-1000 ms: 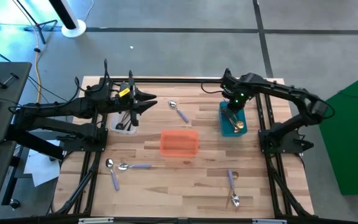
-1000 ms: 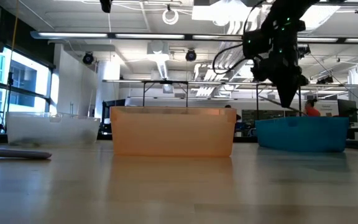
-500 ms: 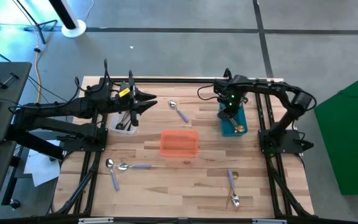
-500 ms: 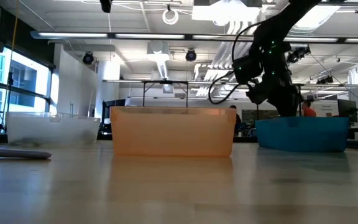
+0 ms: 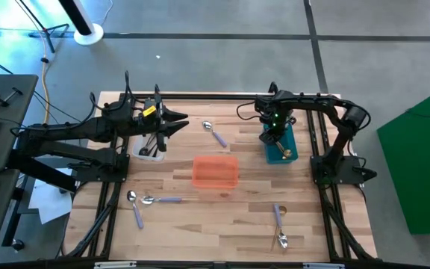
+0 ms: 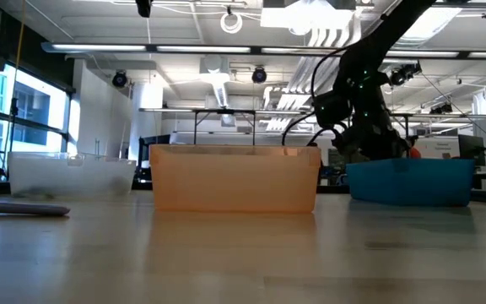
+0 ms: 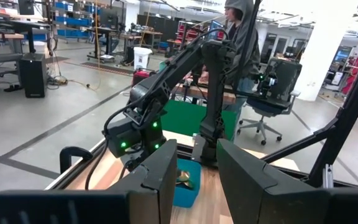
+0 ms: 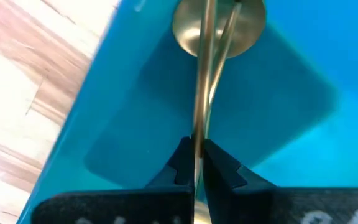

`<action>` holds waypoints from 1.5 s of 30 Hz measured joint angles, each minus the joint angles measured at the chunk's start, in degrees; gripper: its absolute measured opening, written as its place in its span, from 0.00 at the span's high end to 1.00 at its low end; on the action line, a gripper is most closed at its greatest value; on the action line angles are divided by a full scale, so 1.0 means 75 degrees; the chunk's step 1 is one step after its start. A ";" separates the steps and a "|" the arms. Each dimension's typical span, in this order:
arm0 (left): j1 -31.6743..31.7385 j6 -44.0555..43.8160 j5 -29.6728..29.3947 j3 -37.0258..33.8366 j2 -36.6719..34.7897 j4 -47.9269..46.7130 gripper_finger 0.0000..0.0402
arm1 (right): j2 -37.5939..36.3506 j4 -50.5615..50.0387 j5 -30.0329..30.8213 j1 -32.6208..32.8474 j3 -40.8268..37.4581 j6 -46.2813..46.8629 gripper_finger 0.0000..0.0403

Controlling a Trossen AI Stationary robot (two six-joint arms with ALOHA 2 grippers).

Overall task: Sort silverware by color (type)
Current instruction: Put the right gold spoon into the blue bin, then put the bottom left violet spoon into the orange bin

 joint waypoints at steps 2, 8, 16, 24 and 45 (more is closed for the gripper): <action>0.0000 0.0000 0.0000 0.0000 0.0000 -0.0002 0.74 | 0.0082 0.0049 -0.0002 0.0003 0.0000 0.0014 1.00; 0.0000 -0.0197 0.0003 0.0000 0.0001 -0.0002 0.74 | 0.0186 0.0141 -0.0011 0.0003 0.0006 0.0096 1.00; 0.0000 -0.0192 0.0003 0.0000 0.0003 -0.0003 0.74 | 0.0198 0.0255 0.0060 0.0003 0.0005 0.0373 0.95; 0.0000 -0.0192 0.0003 -0.0001 0.0000 -0.0003 0.74 | 0.0224 0.0342 0.0121 0.0003 -0.0003 0.0375 0.89; 0.0000 -0.0201 0.0003 -0.0003 0.0000 -0.0003 0.74 | 0.0217 0.0256 0.0110 0.0003 -0.0003 0.0170 0.66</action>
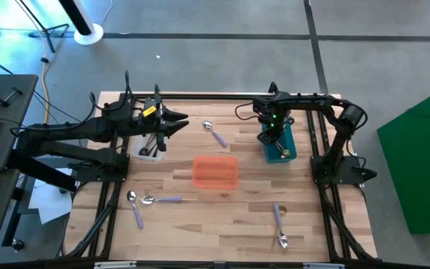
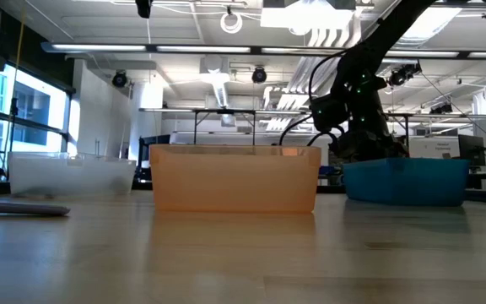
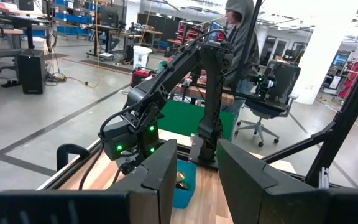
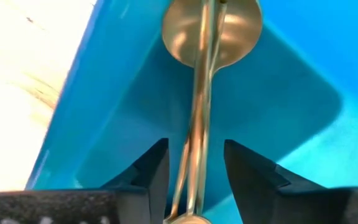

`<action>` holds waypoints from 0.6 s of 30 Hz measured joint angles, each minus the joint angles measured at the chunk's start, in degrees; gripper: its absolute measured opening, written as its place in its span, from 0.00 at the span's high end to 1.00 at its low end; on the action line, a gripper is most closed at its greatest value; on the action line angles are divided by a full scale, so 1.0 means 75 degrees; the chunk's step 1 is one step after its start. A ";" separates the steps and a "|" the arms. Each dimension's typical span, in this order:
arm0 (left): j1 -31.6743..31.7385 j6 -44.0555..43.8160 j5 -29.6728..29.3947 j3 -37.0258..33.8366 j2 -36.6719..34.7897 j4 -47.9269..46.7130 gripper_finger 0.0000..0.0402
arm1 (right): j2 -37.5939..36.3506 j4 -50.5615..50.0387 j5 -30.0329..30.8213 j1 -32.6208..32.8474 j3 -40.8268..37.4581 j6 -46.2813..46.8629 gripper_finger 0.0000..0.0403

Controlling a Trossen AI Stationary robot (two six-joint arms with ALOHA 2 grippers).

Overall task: Sort silverware by color (type)
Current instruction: Put the bottom left violet spoon into the orange bin

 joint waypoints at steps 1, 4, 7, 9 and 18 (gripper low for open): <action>0.0001 0.0001 0.0000 0.0000 0.0000 0.0000 0.74 | -0.0002 -0.0003 0.0024 0.0000 0.0000 -0.0016 0.65; 0.0002 0.0000 0.0000 0.0002 0.0000 0.0000 0.74 | -0.0005 -0.0008 0.0024 0.0000 0.0000 -0.0066 0.65; 0.0000 0.0005 0.0000 0.0000 0.0000 0.0000 0.74 | -0.0098 -0.0020 0.0022 0.0000 0.0000 -0.0123 0.65; 0.0000 0.0006 0.0000 0.0000 0.0001 0.0000 0.74 | -0.0262 -0.0017 0.0024 -0.0003 0.0000 -0.0146 0.65; 0.0000 0.0009 0.0000 0.0000 0.0000 -0.0003 0.74 | -0.1795 -0.0540 0.0021 -0.0052 0.0003 -0.0104 0.65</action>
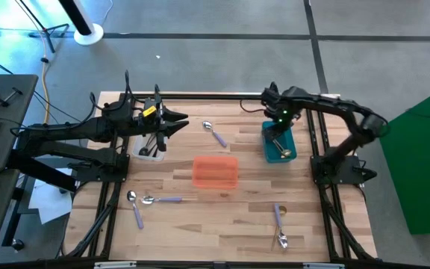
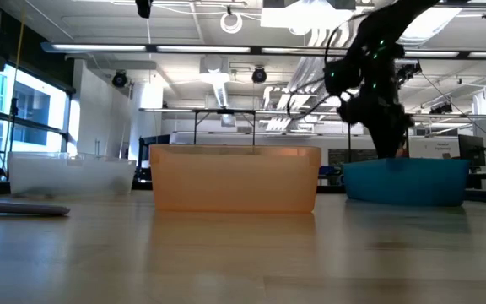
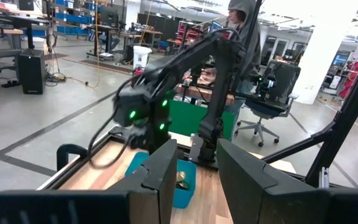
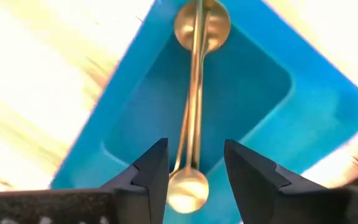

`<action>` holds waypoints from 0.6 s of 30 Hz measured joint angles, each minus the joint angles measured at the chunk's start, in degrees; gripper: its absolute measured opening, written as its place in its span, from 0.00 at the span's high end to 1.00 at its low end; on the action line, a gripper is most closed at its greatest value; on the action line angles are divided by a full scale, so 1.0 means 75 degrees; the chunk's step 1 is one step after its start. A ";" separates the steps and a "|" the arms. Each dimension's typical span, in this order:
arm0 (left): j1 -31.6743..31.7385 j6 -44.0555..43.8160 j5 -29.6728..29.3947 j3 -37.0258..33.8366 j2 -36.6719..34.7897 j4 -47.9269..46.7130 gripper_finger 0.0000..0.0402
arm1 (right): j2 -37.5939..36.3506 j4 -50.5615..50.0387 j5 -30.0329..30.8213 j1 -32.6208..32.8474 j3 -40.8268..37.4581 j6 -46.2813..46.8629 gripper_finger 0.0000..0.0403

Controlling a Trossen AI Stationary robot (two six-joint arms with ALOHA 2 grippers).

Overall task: Sort silverware by color (type)
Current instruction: Put the bottom left violet spoon into the orange bin

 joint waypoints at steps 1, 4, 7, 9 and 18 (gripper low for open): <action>0.0001 0.0000 0.0000 0.0000 0.0000 0.0003 0.74 | -0.0238 -0.0033 -0.0003 0.0000 0.0000 0.0101 0.65; 0.0001 0.0002 0.0000 0.0000 0.0000 0.0003 0.74 | -0.1100 -0.0078 -0.0016 0.0000 0.0000 0.0394 0.65; 0.0002 0.0003 0.0000 0.0000 0.0002 0.0003 0.74 | -0.1966 -0.0016 -0.0042 0.0000 0.0000 0.0736 0.65; 0.0000 0.0003 0.0000 0.0000 0.0000 0.0000 0.74 | -0.2558 0.0065 -0.0052 0.0006 0.0000 0.0889 0.65; 0.0003 0.0009 -0.0003 0.0000 0.0000 0.0003 0.74 | -0.4547 0.1361 -0.0050 0.0009 0.0003 0.1164 0.65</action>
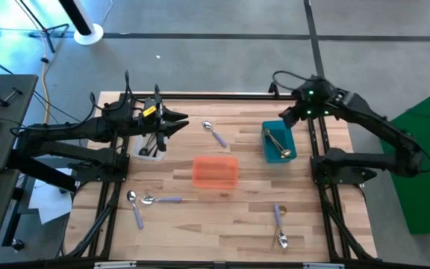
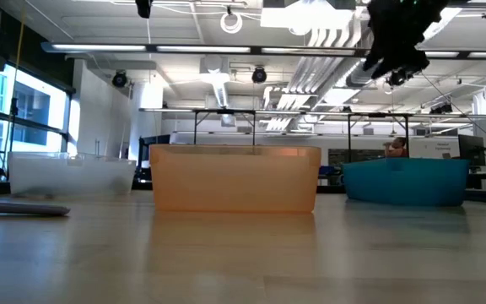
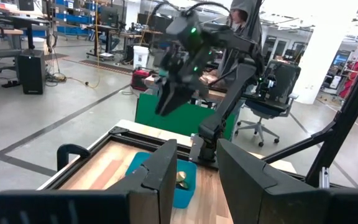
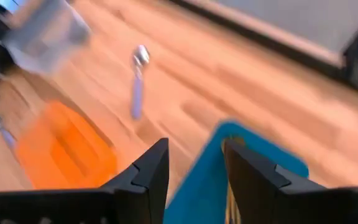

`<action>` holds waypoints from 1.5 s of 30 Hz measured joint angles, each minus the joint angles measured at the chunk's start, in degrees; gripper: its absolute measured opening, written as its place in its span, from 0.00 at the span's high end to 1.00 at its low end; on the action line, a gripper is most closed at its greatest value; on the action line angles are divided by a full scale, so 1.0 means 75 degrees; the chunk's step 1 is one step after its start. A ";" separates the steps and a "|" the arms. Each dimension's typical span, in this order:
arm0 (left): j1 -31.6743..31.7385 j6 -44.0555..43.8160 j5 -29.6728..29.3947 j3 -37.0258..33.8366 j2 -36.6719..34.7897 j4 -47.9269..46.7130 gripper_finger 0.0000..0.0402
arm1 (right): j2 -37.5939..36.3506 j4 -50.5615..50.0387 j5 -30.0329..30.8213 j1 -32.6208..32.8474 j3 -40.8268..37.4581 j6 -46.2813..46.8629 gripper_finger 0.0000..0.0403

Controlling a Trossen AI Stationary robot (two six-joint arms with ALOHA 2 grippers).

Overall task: Sort silverware by color (type)
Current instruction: Put the bottom left violet spoon into the orange bin

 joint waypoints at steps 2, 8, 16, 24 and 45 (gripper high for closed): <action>0.0000 0.0000 0.0000 0.0000 0.0001 0.0000 0.74 | -0.0193 0.0417 0.0000 0.0000 0.0000 -0.0006 0.65; 0.0000 0.0000 0.0000 0.0000 0.0000 0.0000 0.74 | -0.0215 0.2188 -0.0620 0.0033 0.0000 -0.0014 0.65; 0.0000 -0.0002 -0.0002 0.0000 0.0002 0.0000 0.74 | 0.0438 0.4914 -0.1352 0.1472 0.0000 -0.0374 0.65; 0.0000 -0.0002 0.0007 0.0000 -0.0043 0.0002 0.74 | 0.0915 0.6640 -0.1253 0.3263 0.0000 -0.1691 0.65; -0.0003 0.0996 0.1008 -0.0003 -0.0143 0.0000 0.74 | 0.1004 0.6876 -0.0163 0.4116 0.0000 -0.2856 0.65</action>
